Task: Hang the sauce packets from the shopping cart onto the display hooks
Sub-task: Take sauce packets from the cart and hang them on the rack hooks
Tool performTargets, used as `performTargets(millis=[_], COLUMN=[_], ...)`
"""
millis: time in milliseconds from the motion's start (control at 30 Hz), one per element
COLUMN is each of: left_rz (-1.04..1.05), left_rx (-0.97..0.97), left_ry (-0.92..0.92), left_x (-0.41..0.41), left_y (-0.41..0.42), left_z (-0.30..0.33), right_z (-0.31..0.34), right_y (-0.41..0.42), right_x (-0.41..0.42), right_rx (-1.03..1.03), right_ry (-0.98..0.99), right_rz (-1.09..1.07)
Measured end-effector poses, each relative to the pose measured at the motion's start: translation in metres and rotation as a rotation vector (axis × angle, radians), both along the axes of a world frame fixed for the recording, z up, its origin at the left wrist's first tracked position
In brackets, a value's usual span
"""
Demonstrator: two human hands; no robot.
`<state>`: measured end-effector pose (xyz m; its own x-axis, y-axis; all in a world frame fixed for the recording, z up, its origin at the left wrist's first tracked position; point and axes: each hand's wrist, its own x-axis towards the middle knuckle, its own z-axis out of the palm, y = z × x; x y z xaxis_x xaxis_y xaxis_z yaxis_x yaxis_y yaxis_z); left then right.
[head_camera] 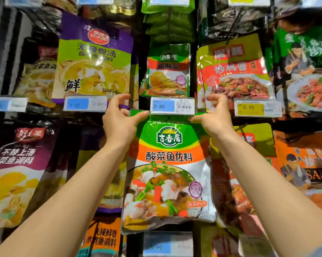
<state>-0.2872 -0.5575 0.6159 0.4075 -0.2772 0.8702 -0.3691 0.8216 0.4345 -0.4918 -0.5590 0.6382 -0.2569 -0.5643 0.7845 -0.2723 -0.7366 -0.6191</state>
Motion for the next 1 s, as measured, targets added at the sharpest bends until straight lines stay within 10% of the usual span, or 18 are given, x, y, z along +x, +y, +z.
performTargets(millis=[500,833,1000], left_rz=[0.111,0.575,0.411], left_rx=[0.075,-0.038,0.319], left_ry=[-0.077,-0.738,-0.913], left_x=[-0.002,-0.007,-0.009], left_y=[-0.055,-0.038,-0.040], left_z=[-0.021,-0.096,-0.099], right_z=[-0.020,-0.076,-0.113], right_y=[-0.055,-0.025,-0.027], right_x=[0.002,0.000,0.016], right_rx=[-0.012,-0.353,-0.290], right_ry=[0.228,0.521,1.002], right_rz=[-0.139,-0.586,-0.723])
